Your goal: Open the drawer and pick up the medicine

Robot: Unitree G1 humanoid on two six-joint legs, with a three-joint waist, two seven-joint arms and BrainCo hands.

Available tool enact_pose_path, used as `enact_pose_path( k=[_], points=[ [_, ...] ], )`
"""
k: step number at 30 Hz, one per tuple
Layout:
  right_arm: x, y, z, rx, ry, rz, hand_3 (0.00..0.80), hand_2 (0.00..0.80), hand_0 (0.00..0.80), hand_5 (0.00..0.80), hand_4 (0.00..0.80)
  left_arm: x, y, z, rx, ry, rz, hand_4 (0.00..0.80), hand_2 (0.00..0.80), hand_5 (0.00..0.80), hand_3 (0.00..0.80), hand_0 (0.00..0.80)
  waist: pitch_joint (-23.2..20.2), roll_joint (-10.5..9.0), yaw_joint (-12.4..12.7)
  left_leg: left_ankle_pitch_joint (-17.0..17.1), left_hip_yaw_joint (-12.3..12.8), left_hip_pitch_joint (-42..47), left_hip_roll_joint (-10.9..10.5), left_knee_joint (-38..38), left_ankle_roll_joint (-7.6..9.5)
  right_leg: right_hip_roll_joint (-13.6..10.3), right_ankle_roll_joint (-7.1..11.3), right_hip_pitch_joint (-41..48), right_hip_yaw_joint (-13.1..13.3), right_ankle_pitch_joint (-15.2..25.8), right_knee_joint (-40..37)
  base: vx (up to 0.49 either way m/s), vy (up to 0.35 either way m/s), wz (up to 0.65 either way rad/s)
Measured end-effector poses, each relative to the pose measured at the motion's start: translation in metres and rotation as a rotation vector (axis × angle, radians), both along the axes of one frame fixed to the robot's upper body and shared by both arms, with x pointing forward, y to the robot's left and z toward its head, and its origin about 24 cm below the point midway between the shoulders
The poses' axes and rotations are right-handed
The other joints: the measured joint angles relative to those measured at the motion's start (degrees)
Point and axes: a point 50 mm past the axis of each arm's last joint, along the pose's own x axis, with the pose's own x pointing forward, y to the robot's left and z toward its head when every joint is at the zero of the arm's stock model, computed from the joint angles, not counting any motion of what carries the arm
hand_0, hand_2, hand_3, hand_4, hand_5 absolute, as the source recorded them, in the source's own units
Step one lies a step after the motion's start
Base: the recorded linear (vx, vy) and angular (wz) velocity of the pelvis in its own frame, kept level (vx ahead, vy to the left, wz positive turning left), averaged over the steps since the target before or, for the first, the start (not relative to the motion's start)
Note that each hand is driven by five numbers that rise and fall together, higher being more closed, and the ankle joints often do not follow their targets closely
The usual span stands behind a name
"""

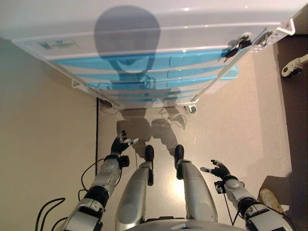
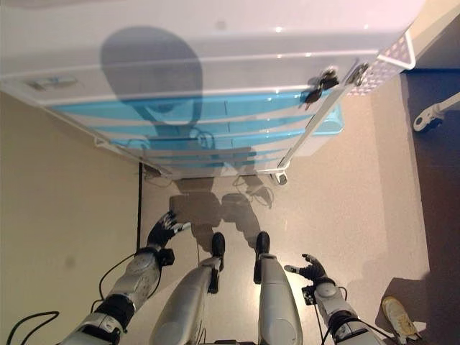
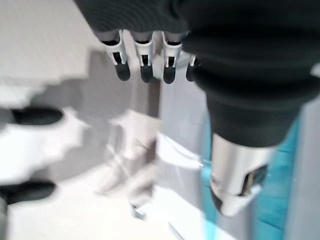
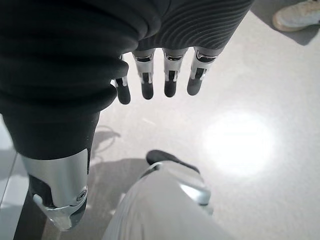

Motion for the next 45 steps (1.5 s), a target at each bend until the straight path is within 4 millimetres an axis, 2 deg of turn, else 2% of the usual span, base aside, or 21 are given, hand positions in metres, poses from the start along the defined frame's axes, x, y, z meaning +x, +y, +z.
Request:
enact_pose_path(
  k=[6, 9, 11, 14, 15, 20, 25, 30, 45],
  points=[
    [0.003, 0.002, 0.002, 0.006, -0.017, 0.010, 0.000, 0.000, 0.000, 0.000, 0.000, 0.015, -0.023, 0.024, -0.268, -0.094, 0.010, 0.000, 0.000, 0.000, 0.000, 0.000, 0.1, -0.79, -0.2, -1.8, 0.2, -3.9, 0.3, 5.3, 0.38, 0.0, 0.11, -2.9, 0.8, -0.8, 2.5, -0.033, 0.014, -0.04],
    [0.003, 0.011, 0.001, 0.028, -0.022, 0.028, 0.000, 0.000, 0.000, 0.000, 0.000, 0.022, -0.031, 0.035, -0.408, -0.129, 0.022, 0.000, 0.000, 0.000, 0.000, 0.000, -1.0, -2.63, -2.0, -1.8, 0.9, -5.3, 0.4, 6.1, 0.46, 0.2, 0.39, -4.5, 1.8, -0.4, 2.6, -0.011, 0.013, -0.16],
    [0.001, 0.016, -0.002, 0.037, -0.011, 0.040, 0.000, 0.000, 0.000, 0.000, 0.000, 0.027, -0.034, 0.042, -0.471, -0.147, 0.022, 0.000, 0.000, 0.000, 0.000, 0.000, -2.1, -3.87, -1.8, -2.0, 1.8, -5.7, 0.6, 6.2, 0.68, 0.5, 0.49, -5.3, 2.6, 0.0, 2.5, -0.002, 0.015, -0.25],
    [-0.002, 0.022, -0.005, 0.057, -0.003, 0.049, 0.000, 0.000, 0.000, 0.000, 0.000, 0.035, -0.042, 0.053, -0.557, -0.177, 0.007, 0.000, 0.000, 0.000, 0.000, 0.000, -3.0, -5.05, -2.9, -2.1, 2.2, -6.0, 0.7, 6.2, 0.85, 0.5, 0.62, -5.5, 2.9, 0.4, 2.2, 0.004, 0.004, -0.13],
    [-0.004, 0.023, -0.006, 0.066, 0.003, 0.058, 0.000, 0.000, 0.000, 0.000, 0.000, 0.039, -0.048, 0.061, -0.624, -0.198, -0.005, 0.000, 0.000, 0.000, 0.000, 0.000, -3.7, -5.78, -3.0, -2.2, 3.0, -6.0, 0.8, 6.2, 0.90, 0.6, 0.77, -6.0, 3.5, 0.6, 2.1, 0.003, 0.000, -0.17],
    [-0.008, 0.025, -0.009, 0.076, 0.024, 0.091, 0.000, 0.000, 0.000, 0.000, 0.000, 0.044, -0.066, 0.084, -0.783, -0.279, -0.096, 0.000, 0.000, 0.000, 0.000, 0.000, -4.5, -5.82, -3.1, -3.1, 4.2, -6.3, 1.3, 7.0, 1.11, 0.8, 1.05, -6.3, 3.9, 1.3, 1.9, 0.007, -0.004, -0.15],
    [-0.007, 0.029, -0.009, 0.090, 0.030, 0.120, 0.000, 0.000, 0.000, 0.000, 0.000, 0.042, -0.072, 0.088, -0.878, -0.282, -0.121, 0.000, 0.000, 0.000, 0.000, 0.000, -4.7, -5.54, -2.9, -4.5, 4.3, -6.1, 1.8, 8.0, 0.91, 1.3, 1.10, -5.7, 4.0, 0.7, 2.0, 0.024, -0.010, -0.06],
    [-0.010, 0.031, -0.011, 0.094, 0.049, 0.144, 0.000, 0.000, 0.000, 0.000, 0.000, 0.041, -0.080, 0.102, -0.920, -0.333, -0.181, 0.000, 0.000, 0.000, 0.000, 0.000, -5.3, -5.08, -3.0, -4.4, 4.7, -5.4, 1.7, 8.0, 1.33, 1.4, 0.92, -5.1, 4.1, 0.8, 2.3, 0.020, -0.004, -0.01],
    [-0.012, 0.030, -0.013, 0.101, 0.063, 0.156, 0.000, 0.000, 0.000, 0.000, 0.000, 0.043, -0.074, 0.123, -0.957, -0.434, -0.182, 0.000, 0.000, 0.000, 0.000, 0.000, -5.1, -4.88, -2.9, -4.6, 4.3, -6.0, 1.8, 7.6, 0.91, 1.3, 0.90, -5.8, 3.8, 0.4, 2.3, 0.012, -0.009, 0.01]
  ],
)
